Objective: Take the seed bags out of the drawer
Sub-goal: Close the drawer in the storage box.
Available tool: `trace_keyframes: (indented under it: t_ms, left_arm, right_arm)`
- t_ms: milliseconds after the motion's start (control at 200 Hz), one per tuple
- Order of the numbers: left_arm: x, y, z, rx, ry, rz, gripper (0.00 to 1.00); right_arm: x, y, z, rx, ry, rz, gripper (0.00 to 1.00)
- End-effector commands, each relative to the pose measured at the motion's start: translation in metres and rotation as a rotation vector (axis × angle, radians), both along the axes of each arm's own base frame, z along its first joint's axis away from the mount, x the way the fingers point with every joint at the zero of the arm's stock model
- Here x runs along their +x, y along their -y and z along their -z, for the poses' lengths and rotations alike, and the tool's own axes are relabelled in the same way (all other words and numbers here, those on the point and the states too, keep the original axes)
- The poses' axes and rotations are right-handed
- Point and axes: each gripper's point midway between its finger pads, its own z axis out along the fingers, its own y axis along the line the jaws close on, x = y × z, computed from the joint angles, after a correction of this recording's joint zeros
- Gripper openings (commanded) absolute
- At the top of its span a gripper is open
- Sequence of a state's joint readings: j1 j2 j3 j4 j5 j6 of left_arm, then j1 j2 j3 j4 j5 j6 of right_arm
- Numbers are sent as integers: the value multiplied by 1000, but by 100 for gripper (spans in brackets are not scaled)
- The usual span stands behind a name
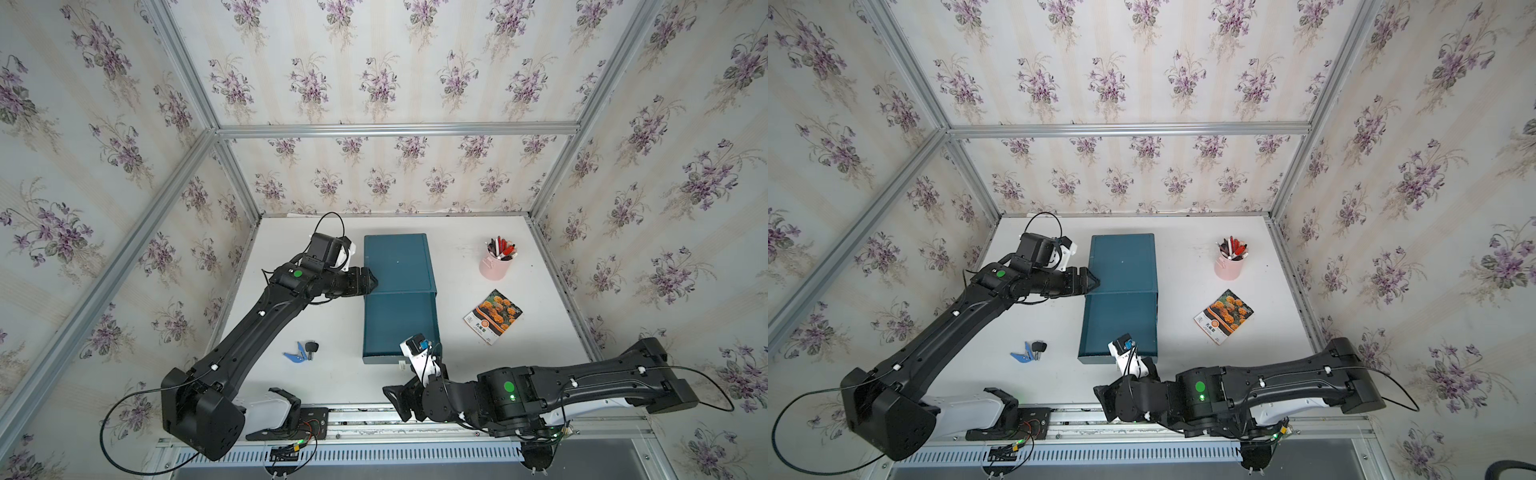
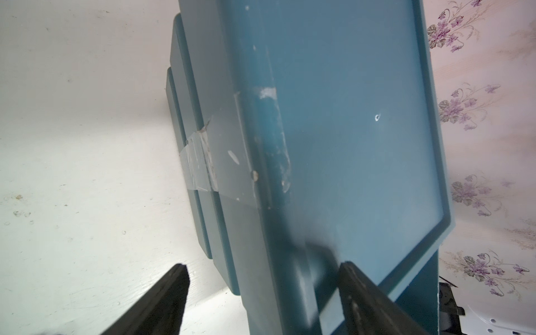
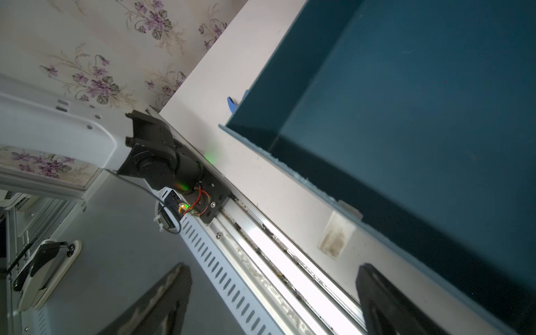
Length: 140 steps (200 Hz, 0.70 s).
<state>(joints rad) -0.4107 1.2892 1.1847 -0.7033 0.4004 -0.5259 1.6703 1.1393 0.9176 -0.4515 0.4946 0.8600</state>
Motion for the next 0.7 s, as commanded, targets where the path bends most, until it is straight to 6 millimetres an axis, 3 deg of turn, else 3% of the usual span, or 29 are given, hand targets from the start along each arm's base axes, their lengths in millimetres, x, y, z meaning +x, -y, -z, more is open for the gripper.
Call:
trace_keyframes:
  t_ms: [0,100,220,570,694]
  left_arm:
    - [-2,-2,6,23,-6,20,83]
    - [-3,-2,10,30,-12,25,81]
    - [-4,-2,12,34,-17,29,79]
    - [-6,-4,14,53,-11,44,73]
    - [-5,-3,15,51,-14,49,71]
  right_arm:
    - [22,-6,-13,50,66,76,88]
    - [42,-5,-20,71,111,131,80]
    - [68,-2,-21,79,138,207,63]
    - [129,-2,-9,75,196,353,50]
    - [147,-6,-13,72,212,387,43]
